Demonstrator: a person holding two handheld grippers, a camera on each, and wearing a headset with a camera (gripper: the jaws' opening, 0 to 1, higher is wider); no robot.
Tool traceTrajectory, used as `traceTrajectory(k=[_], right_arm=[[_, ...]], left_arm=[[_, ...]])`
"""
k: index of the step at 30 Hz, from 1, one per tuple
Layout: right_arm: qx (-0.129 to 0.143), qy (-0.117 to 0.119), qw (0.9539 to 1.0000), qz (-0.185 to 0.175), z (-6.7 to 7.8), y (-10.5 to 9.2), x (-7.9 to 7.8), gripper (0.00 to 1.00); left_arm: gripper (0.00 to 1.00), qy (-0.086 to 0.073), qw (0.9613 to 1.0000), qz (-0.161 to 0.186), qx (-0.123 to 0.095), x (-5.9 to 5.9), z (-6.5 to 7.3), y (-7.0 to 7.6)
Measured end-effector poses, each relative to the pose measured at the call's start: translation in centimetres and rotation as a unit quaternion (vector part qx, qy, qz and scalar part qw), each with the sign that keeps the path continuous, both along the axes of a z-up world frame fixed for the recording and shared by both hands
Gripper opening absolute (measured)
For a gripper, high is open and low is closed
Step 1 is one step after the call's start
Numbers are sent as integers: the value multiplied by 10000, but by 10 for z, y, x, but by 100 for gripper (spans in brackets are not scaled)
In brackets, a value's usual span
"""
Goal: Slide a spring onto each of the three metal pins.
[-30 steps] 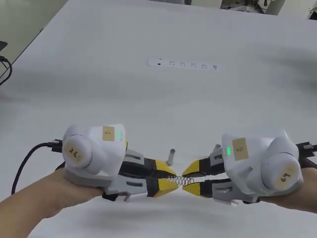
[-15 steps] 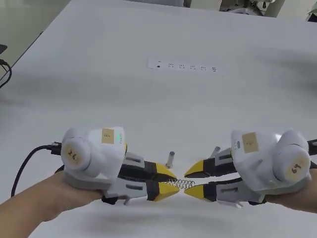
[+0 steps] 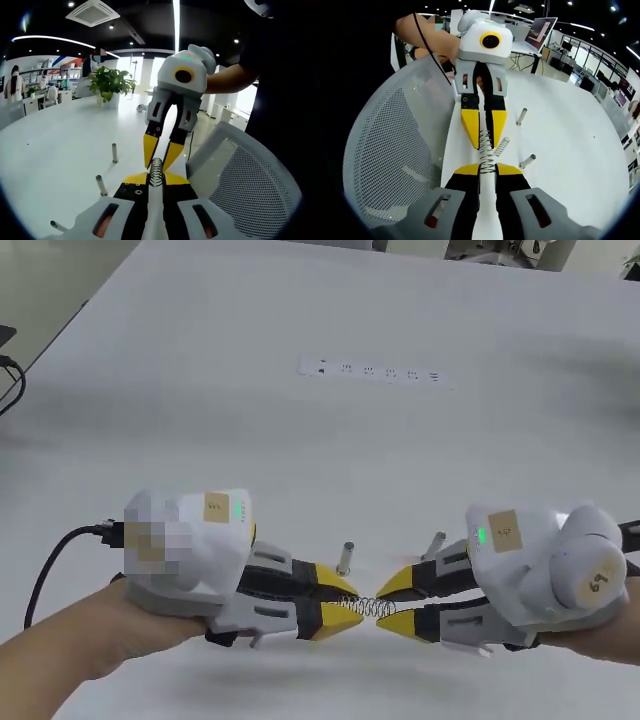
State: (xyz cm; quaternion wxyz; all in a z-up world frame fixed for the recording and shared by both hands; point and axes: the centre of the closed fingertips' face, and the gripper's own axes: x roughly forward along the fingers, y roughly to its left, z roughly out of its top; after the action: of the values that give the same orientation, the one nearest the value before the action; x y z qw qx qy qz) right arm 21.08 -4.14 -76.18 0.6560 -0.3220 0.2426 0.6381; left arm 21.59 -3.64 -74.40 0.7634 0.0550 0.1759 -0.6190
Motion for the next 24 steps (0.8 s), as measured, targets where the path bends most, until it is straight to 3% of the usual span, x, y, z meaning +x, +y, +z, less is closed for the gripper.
traceTrajectory(k=[4,14,24], right_arm=[[-14,7,10000,-28,1,0,0,7],[-49,61,10000,-31,17,-2,2,6],[-26,37,9999,117,22,3,-1,6]], left_arm=[[2,-10,10000,-14,20,0,-2,1],[1,98,9998,-5,-187,3,2,1],[1,97,9999,-12,-52,2,-6,4]])
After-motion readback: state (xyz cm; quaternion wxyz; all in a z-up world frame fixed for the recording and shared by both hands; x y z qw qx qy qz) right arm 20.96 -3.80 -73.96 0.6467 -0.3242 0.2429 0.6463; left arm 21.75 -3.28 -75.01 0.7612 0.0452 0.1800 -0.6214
